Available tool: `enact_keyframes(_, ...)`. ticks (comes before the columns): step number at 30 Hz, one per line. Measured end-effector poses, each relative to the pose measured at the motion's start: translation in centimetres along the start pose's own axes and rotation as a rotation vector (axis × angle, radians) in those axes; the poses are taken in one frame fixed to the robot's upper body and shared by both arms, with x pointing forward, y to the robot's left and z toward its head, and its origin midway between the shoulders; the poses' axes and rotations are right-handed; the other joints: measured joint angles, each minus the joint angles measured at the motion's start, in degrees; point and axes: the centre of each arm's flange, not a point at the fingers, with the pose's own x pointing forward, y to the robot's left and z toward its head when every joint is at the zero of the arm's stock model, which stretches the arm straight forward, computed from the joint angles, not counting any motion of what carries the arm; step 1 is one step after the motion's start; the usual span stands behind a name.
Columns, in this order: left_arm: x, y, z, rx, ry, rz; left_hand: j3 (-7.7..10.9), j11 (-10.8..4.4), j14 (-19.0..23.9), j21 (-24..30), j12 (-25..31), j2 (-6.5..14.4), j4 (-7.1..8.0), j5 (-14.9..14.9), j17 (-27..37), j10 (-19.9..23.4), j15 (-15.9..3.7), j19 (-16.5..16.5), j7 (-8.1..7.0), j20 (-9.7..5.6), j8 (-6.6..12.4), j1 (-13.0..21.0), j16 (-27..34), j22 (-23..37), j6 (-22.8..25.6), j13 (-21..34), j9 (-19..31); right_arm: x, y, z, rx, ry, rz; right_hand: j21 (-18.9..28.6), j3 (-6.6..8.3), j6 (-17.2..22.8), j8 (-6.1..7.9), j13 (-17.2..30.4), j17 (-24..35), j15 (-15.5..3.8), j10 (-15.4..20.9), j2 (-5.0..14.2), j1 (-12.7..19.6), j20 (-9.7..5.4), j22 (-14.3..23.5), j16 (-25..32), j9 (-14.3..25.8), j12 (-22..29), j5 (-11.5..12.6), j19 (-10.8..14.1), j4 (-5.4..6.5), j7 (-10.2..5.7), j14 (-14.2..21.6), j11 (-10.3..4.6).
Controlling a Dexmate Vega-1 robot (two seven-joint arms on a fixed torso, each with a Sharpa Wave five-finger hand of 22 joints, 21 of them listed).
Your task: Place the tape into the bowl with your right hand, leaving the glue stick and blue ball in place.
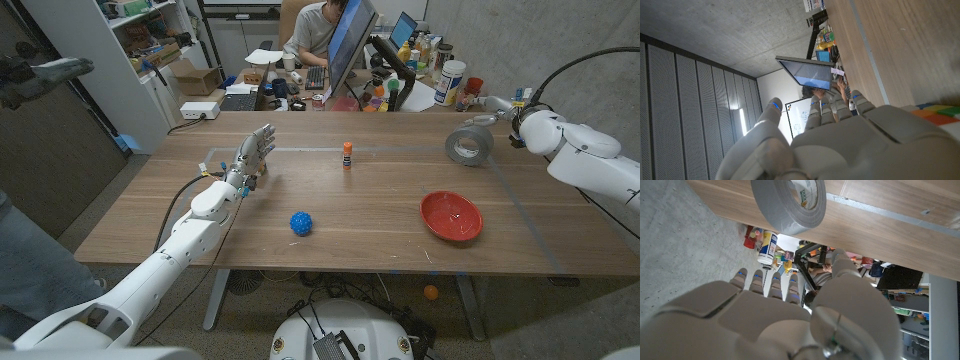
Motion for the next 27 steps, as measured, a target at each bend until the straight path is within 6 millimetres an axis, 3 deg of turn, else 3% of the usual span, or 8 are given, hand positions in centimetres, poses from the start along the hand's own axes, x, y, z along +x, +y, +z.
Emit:
enact_keyframes(5, 0.0, 0.0, 0.0, -0.001, 0.001, 0.000, 0.00, 0.00, 0.17, 0.00, 0.00, 0.00, 0.00, 0.00, 0.01, 0.00, 0.75, 0.19, -0.10, 0.29, 0.00, 0.00, 0.00, 0.00, 0.52, 0.00, 0.00, 0.4, 0.0, -0.2, -0.014, 0.017, 0.012, 0.34, -0.32, -0.85, 0.00, -0.10, 0.00, 0.00, 0.10, -0.95, -0.46, -0.02, 0.00, 0.45, 0.00, 0.00, 0.66, 0.85, -0.32, 0.01, 1.25, 1.34)
enact_keyframes(14, 0.0, 0.1, -0.2, -0.003, 0.004, 0.009, 0.00, -0.31, 0.14, 0.00, 0.00, 0.00, 0.00, 0.00, 0.00, 0.31, 1.34, -0.12, -0.10, 0.58, 0.00, 0.00, 0.00, 0.00, 0.52, 0.00, 0.00, 1.4, 0.1, -0.9, -0.039, 0.065, 0.050, 0.59, -1.08, -1.34, 0.00, -0.37, 0.00, 0.29, 0.10, -2.35, -0.65, 0.29, -0.01, 0.45, 0.00, 0.00, 1.72, 2.40, -0.03, -0.10, 1.55, 1.34)
enact_keyframes(27, -0.1, 0.1, -0.4, -0.007, 0.009, 0.015, -0.23, -0.31, 0.14, 0.00, 0.00, 0.24, 0.24, 0.00, 0.00, 0.31, 1.34, -0.13, -0.10, 0.58, 0.00, -0.24, 0.00, 0.00, 0.51, 0.00, 0.00, 2.8, 0.6, -1.8, -0.053, 0.119, 0.115, 1.00, -1.45, -1.21, 0.28, -0.37, 0.01, -0.01, 0.94, -2.89, -1.18, 0.30, -0.01, 0.45, 0.00, 0.45, 2.58, 4.24, 0.34, -0.23, 2.48, 1.72)
